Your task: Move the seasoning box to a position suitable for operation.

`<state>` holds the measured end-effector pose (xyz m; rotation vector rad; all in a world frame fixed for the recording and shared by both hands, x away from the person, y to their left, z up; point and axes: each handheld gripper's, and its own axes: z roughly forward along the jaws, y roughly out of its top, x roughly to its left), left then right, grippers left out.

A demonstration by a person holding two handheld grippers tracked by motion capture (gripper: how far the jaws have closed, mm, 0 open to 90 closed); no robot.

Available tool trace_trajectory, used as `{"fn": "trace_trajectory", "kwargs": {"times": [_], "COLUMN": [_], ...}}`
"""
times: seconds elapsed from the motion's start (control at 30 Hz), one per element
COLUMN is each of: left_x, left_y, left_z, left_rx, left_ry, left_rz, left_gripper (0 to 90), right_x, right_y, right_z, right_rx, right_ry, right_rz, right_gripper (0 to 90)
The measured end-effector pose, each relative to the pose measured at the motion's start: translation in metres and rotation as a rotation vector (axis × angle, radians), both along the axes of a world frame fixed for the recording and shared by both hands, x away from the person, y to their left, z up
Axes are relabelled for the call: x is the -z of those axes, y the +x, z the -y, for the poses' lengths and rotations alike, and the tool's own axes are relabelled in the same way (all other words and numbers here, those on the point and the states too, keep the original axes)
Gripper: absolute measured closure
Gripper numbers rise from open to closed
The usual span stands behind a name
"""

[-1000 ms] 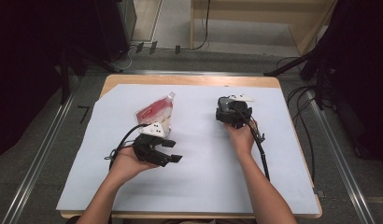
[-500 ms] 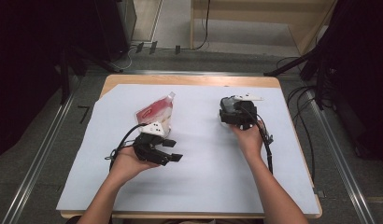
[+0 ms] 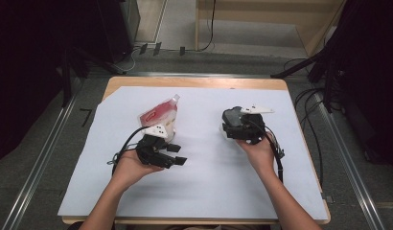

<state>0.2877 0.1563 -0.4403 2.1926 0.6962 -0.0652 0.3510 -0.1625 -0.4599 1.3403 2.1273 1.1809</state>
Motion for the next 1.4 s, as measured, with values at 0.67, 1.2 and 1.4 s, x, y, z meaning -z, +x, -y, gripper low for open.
{"fn": "trace_trajectory", "kwargs": {"times": [0.67, 1.2, 1.4], "left_x": [0.001, 0.004, 0.005], "left_y": [-0.002, -0.003, -0.003], "left_z": [0.003, 0.002, 0.002], "left_rx": [0.013, 0.017, 0.012], "left_ry": [0.019, 0.028, 0.032], "left_rz": [0.022, 0.031, 0.039], "left_gripper": [42.1, 40.6, 38.8], "right_x": [0.018, 0.027, 0.031], "right_y": [-0.044, -0.062, -0.07], "right_z": [-0.022, -0.061, -0.068], "right_rx": [-0.164, -0.273, -0.301], "right_ry": [-0.027, 0.004, -0.023], "right_rz": [-0.018, -0.022, 0.022], "right_gripper": [16.2, 16.2, 16.1]}}
